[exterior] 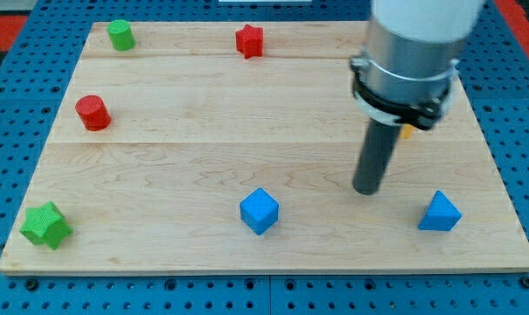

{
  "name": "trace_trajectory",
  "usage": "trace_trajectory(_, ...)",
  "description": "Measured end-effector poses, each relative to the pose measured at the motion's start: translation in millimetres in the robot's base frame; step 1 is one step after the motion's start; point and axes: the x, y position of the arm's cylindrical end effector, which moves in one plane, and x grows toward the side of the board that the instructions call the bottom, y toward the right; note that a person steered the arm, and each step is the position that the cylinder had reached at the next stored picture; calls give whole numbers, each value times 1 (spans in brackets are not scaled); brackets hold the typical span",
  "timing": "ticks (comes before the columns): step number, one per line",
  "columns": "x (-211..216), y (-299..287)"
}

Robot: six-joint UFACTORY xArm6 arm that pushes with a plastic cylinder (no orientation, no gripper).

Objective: Move blue triangle a bit up

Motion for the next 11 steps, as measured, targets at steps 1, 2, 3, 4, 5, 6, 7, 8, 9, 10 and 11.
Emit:
trace_trajectory(1,30,25)
trace_trajectory(2,68,31)
trace_trajectory(3,82,40)
trace_trajectory(4,82,66)
trace_trajectory(5,76,66)
trace_trajectory(6,59,63)
trace_trajectory(7,50,55)
trace_trajectory(8,46,54)
trace_trajectory(9,32,58)
trace_trajectory(10,16,58)
trace_trajectory(11,4,58)
